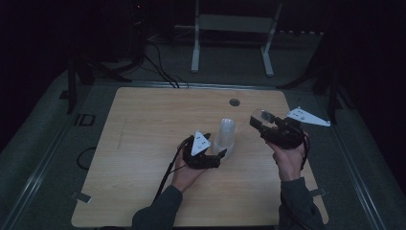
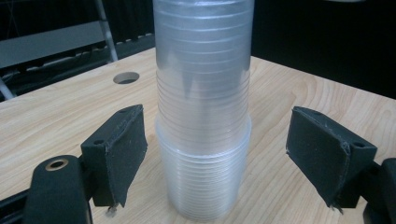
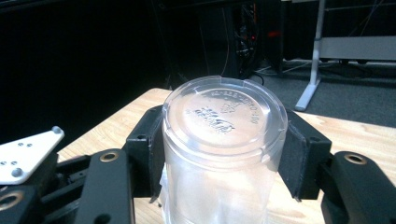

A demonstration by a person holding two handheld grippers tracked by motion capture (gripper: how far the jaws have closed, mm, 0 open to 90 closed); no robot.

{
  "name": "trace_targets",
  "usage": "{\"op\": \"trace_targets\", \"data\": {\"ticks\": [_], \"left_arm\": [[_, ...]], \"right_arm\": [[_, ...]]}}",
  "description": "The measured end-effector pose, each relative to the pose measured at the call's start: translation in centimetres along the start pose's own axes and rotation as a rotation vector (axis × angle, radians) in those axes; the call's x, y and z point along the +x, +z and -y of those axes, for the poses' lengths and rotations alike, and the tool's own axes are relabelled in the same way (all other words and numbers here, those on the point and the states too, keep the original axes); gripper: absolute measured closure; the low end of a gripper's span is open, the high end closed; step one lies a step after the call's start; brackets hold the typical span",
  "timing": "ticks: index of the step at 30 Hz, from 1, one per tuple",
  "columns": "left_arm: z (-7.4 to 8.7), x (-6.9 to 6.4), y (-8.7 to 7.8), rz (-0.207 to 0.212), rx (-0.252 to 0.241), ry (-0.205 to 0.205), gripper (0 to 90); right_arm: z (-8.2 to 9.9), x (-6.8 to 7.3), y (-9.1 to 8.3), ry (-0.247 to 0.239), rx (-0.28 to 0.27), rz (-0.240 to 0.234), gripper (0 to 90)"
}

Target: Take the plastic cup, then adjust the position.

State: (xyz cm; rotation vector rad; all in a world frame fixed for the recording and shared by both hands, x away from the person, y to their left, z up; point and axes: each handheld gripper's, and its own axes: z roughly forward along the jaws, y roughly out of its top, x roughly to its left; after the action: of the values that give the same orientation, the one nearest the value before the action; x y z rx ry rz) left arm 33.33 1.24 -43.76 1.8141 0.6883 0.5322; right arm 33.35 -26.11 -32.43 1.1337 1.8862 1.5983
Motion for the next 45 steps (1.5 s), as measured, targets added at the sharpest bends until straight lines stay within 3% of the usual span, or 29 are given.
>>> {"op": "trace_targets", "data": {"ticks": [12,21,31,45], "left_arm": [[0.1,-0.1,-0.4,0.001,-0.001,0.011,19.9],[-0.3,-0.2,-0.9,0.010,-0.015,0.013,19.8],[-0.5,-0.7,-0.9,0.031,-0.007,0.023,19.3],[-0.9,-1.5,-1.1,0.069,-0.012,0.024,18.7]], "right_arm": [[2.0,-0.2,0.6,0.014,0.047,0.008,41.0],[3.7,-0.9,0.6,0.055,0.058,0.019,41.0],[5.2,-1.6,0.4,0.090,0.064,0.035,40.9],[7.4,-1.7,0.6,0.147,0.073,0.023,40.9]]}}
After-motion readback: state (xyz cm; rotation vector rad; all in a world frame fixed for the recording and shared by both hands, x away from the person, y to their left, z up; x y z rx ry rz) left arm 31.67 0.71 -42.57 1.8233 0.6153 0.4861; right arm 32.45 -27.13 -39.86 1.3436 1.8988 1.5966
